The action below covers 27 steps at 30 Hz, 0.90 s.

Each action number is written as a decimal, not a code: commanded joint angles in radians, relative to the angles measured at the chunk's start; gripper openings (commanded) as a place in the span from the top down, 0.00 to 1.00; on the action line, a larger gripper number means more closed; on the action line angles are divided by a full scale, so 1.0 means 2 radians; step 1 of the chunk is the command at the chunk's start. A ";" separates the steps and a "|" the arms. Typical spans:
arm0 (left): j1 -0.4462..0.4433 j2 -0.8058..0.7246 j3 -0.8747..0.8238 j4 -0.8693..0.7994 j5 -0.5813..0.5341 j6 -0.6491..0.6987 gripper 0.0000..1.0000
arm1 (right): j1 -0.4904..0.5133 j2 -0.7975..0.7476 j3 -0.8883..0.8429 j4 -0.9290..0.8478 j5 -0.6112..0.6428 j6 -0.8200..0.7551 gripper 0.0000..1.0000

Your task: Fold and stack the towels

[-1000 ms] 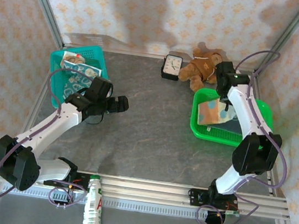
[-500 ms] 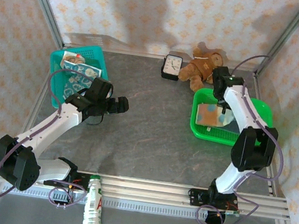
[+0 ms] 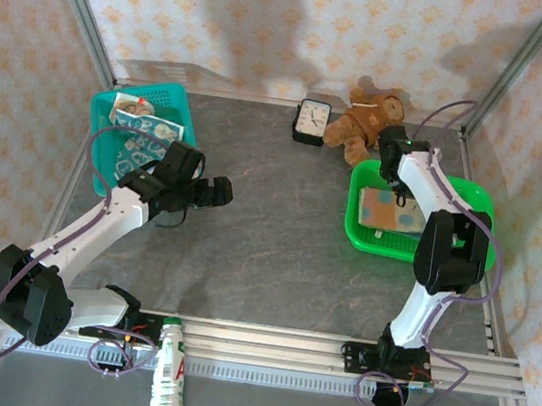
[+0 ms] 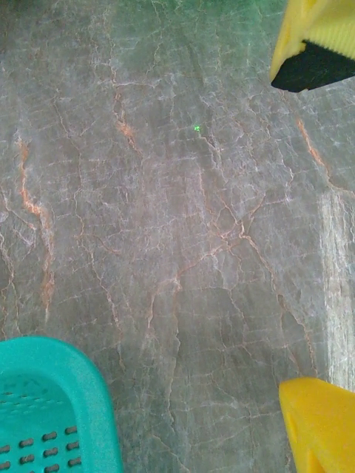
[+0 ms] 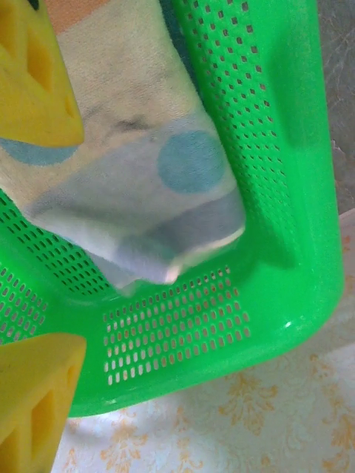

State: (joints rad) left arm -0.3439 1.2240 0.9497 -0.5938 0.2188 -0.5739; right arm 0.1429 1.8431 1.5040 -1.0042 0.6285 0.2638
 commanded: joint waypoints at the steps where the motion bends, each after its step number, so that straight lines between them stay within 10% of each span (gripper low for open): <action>1: 0.004 0.003 0.019 -0.020 -0.020 0.007 0.00 | -0.004 -0.003 0.007 0.002 0.029 0.003 0.33; 16: 0.064 0.096 0.115 -0.043 -0.143 0.052 0.00 | 0.001 -0.102 0.004 0.056 -0.142 -0.009 0.01; 27: 0.182 0.266 0.256 -0.066 -0.165 0.056 0.03 | 0.041 -0.146 -0.003 0.142 -0.299 -0.013 0.01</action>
State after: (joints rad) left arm -0.0051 1.6997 1.3998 -0.6796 -0.0696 -0.4690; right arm 0.2089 1.5787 1.5043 -0.7887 0.1520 0.2382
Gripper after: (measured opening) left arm 0.972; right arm 0.993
